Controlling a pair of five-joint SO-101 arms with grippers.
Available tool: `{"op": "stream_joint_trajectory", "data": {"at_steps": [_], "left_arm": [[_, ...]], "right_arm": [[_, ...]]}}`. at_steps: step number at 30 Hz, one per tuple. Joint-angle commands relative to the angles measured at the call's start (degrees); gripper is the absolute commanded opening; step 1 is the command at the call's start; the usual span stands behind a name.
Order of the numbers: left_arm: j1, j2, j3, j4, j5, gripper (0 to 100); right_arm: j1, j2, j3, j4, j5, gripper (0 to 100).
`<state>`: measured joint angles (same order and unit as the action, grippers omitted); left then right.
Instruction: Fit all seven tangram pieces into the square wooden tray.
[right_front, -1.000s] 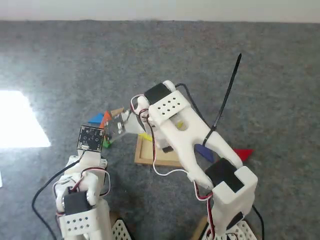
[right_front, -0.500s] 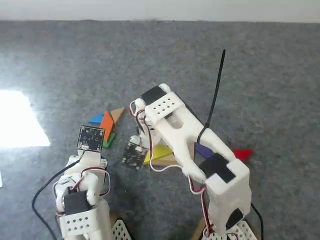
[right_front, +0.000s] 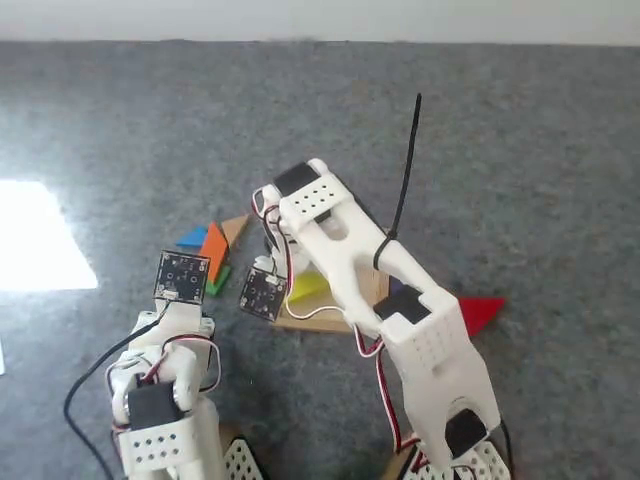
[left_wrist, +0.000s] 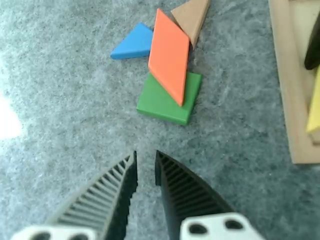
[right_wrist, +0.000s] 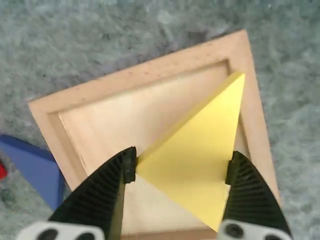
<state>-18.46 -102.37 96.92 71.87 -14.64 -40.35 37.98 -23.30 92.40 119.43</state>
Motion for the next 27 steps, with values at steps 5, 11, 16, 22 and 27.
{"op": "stream_joint_trajectory", "data": {"at_steps": [5, 11, 16, 22, 27], "left_arm": [[0.09, -0.62, -0.48, 0.26, -0.35, 6], [0.09, -0.62, -0.48, 0.26, -0.35, 6], [0.09, -0.62, -0.48, 0.26, -0.35, 6], [0.09, -0.62, -0.48, 0.26, -0.35, 6], [0.09, -0.62, -0.48, 0.26, -0.35, 6]], "right_arm": [[2.68, -0.57, -9.76, 3.21, -4.84, 35.2], [2.77, -0.48, -9.93, 3.30, -5.19, 38.7], [2.51, -1.10, -10.37, 2.59, -12.57, 38.7], [5.05, -4.44, -12.75, 3.30, -37.54, 38.7], [7.60, -9.10, -12.75, 3.30, -54.33, 27.8]]}}
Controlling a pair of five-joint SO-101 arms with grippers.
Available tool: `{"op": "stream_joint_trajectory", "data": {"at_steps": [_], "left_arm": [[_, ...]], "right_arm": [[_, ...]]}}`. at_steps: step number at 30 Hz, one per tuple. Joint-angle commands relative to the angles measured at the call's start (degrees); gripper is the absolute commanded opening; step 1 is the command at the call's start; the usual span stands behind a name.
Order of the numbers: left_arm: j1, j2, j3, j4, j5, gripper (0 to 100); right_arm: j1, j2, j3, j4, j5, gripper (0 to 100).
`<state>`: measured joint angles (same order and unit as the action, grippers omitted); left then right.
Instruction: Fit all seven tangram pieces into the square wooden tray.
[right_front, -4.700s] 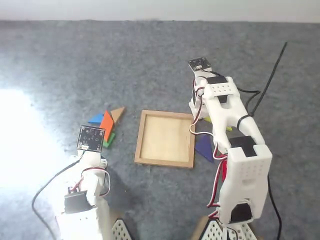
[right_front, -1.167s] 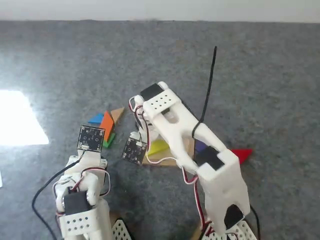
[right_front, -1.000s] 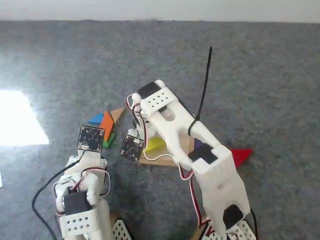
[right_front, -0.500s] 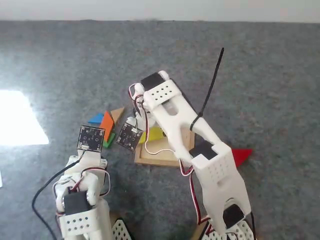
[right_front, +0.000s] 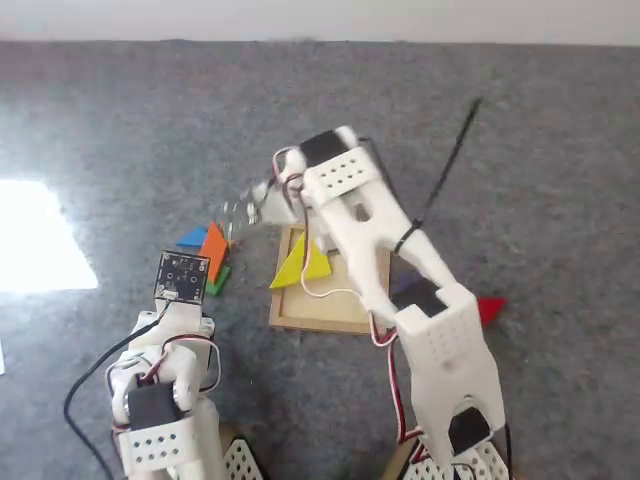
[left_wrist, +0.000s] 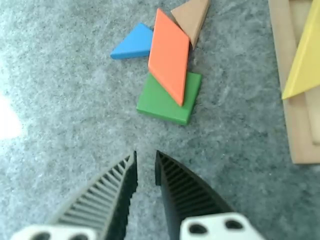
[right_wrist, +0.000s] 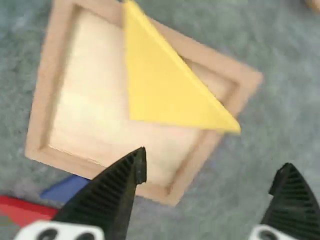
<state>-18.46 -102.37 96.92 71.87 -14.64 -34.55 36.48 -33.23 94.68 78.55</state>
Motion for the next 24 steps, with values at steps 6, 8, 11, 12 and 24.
{"op": "stream_joint_trajectory", "data": {"at_steps": [6, 8, 11, 12, 24], "left_arm": [[0.09, -0.62, -0.48, 0.26, -0.35, 6], [0.09, -0.62, -0.48, 0.26, -0.35, 6], [0.09, -0.62, -0.48, 0.26, -0.35, 6], [0.09, -0.62, -0.48, 0.26, -0.35, 6], [0.09, -0.62, -0.48, 0.26, -0.35, 6]], "right_arm": [[0.92, -9.54, -2.81, 1.01, -34.11, 0.7], [0.75, -9.54, -2.64, 0.22, -43.96, 2.7], [0.84, -9.45, -2.29, -3.91, -54.15, 0.7], [0.84, -9.45, -1.49, -6.20, -55.47, 0.8], [1.01, -30.46, 19.69, -18.24, -64.62, 0.7]]}}
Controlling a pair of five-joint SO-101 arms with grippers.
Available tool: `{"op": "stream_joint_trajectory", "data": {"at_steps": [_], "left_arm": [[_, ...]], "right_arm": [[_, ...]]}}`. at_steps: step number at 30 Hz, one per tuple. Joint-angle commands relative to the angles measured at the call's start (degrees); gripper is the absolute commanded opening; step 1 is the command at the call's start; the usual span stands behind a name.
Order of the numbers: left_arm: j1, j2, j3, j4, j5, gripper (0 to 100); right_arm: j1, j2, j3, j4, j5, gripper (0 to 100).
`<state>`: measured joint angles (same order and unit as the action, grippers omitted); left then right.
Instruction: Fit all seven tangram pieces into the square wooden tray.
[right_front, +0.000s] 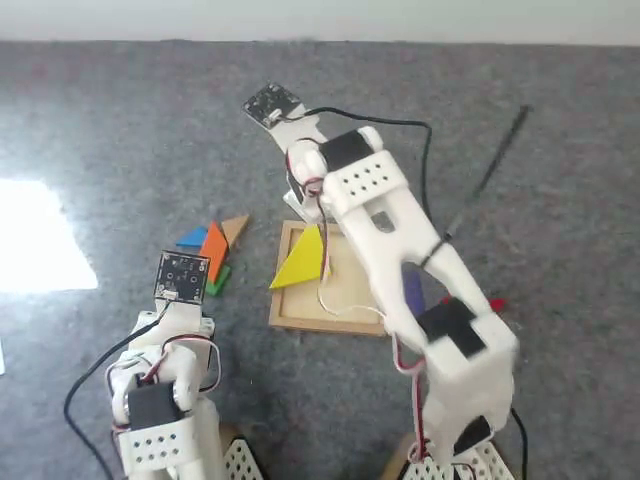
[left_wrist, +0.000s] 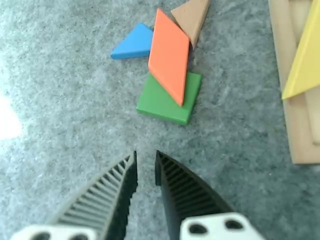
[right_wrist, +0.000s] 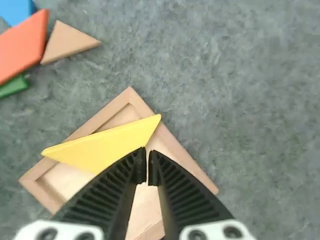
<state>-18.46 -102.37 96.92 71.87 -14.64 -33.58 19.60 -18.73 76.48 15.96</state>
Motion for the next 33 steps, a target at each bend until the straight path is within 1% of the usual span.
{"op": "stream_joint_trajectory", "data": {"at_steps": [1, 2, 4, 7, 9, 12, 14, 16, 20, 25, 29, 33], "left_arm": [[0.09, -0.62, -0.48, 0.26, -0.35, 6], [0.09, -0.62, -0.48, 0.26, -0.35, 6], [0.09, -0.62, -0.48, 0.26, -0.35, 6], [0.09, -0.62, -0.48, 0.26, -0.35, 6], [0.09, -0.62, -0.48, 0.26, -0.35, 6], [0.09, -0.62, -0.48, 0.26, -0.35, 6], [0.09, -0.62, -0.48, 0.26, -0.35, 6], [0.09, -0.62, -0.48, 0.26, -0.35, 6], [0.09, -0.62, -0.48, 0.26, -0.35, 6], [0.09, -0.62, -0.48, 0.26, -0.35, 6], [0.09, -0.62, -0.48, 0.26, -0.35, 6], [0.09, -0.62, -0.48, 0.26, -0.35, 6]], "right_arm": [[0.13, -15.87, 8.26, -0.66, -3.25, 0.7], [0.13, -17.45, 12.31, -2.68, -4.22, 0.7], [-0.22, -19.21, 20.92, -9.89, -5.54, 0.7], [-1.19, -20.09, 33.32, -26.24, -8.44, 0.9], [-2.59, -20.09, 38.15, -34.51, -10.37, 0.9], [-7.34, -19.56, 40.79, -40.31, -10.99, 0.9], [-10.68, -19.47, 40.97, -40.84, -11.43, 0.9], [-12.26, -19.47, 40.97, -40.84, -11.52, 0.9], [-12.35, -16.57, 41.23, -41.27, -11.87, 0.9], [-12.62, -10.51, 39.12, -42.68, -17.23, 0.9], [-12.62, -7.96, 38.86, -42.33, -17.67, 0.8], [-12.62, -8.31, 38.42, -37.23, -17.67, 0.8]]}}
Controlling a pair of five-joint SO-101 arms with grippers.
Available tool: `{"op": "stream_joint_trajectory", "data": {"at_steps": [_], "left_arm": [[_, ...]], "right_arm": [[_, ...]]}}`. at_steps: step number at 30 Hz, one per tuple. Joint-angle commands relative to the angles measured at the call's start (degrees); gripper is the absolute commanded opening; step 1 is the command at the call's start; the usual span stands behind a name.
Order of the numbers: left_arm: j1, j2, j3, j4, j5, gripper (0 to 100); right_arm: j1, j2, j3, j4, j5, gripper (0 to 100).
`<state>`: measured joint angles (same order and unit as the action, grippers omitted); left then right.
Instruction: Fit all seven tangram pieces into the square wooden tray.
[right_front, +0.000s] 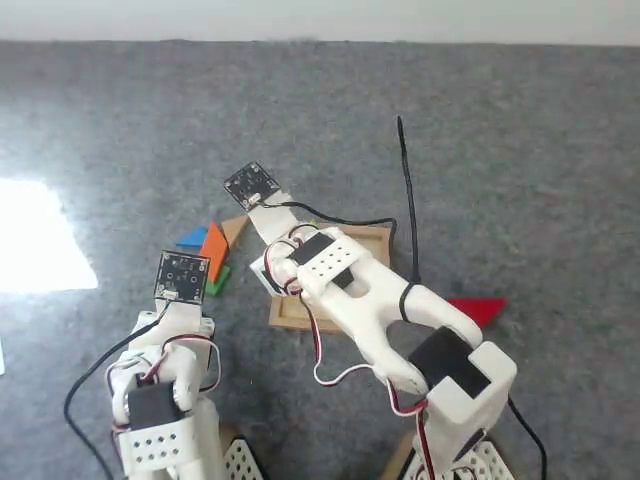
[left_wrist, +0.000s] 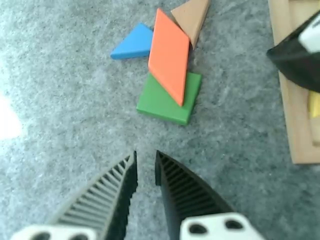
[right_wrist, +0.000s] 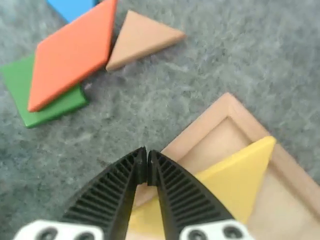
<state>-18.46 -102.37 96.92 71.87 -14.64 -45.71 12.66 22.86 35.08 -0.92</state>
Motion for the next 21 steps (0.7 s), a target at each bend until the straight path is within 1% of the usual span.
{"op": "stream_joint_trajectory", "data": {"at_steps": [1, 6, 10, 12, 16, 18, 21], "left_arm": [[0.09, -0.62, -0.48, 0.26, -0.35, 6], [0.09, -0.62, -0.48, 0.26, -0.35, 6], [0.09, -0.62, -0.48, 0.26, -0.35, 6], [0.09, -0.62, -0.48, 0.26, -0.35, 6], [0.09, -0.62, -0.48, 0.26, -0.35, 6], [0.09, -0.62, -0.48, 0.26, -0.35, 6], [0.09, -0.62, -0.48, 0.26, -0.35, 6]], "right_arm": [[-0.57, -1.98, -3.25, 5.32, -0.79, 0.8], [-0.22, -6.64, -3.25, 8.04, -0.44, 0.8], [0.48, -18.15, -1.32, 9.45, 4.31, 0.8], [2.42, -24.84, 1.23, 9.80, 4.92, 0.7], [9.45, -35.21, 9.14, 9.54, 5.01, 0.8], [13.05, -35.82, 11.52, 9.36, 5.01, 0.8], [16.13, -32.22, 12.48, 7.87, 5.01, 0.7]]}}
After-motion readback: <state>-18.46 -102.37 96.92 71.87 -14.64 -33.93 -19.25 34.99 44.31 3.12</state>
